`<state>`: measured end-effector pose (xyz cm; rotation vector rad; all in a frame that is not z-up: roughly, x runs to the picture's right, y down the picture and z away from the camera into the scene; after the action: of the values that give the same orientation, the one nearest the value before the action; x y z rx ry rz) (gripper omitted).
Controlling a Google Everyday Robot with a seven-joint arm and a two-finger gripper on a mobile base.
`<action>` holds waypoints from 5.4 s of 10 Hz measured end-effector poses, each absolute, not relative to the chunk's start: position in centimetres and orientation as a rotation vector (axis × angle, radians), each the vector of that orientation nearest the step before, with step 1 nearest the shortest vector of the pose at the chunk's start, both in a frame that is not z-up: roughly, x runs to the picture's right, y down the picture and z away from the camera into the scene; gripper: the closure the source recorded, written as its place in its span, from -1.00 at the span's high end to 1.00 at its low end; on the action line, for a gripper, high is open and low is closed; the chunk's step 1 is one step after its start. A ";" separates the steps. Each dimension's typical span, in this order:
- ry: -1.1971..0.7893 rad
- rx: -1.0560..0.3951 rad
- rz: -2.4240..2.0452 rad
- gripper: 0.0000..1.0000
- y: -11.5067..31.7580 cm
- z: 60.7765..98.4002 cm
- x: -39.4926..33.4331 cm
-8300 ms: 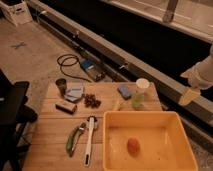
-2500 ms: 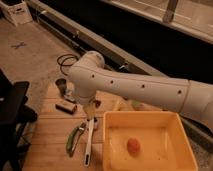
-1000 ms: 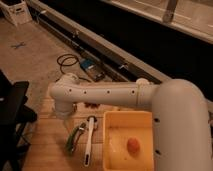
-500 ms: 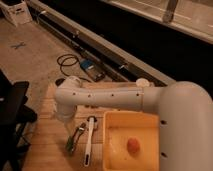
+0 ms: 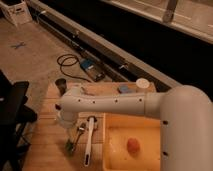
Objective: Place pepper in paper cup
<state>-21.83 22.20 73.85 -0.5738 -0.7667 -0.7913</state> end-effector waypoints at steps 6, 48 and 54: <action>-0.786 -0.620 -0.842 0.60 24.5 76.8 -22.4; -0.597 -0.455 -0.437 -1.00 7.2 77.9 -4.1; -0.490 -0.311 -0.372 -1.00 1.6 77.1 1.4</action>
<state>1.40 1.59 77.06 -0.3113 -0.4904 -0.3719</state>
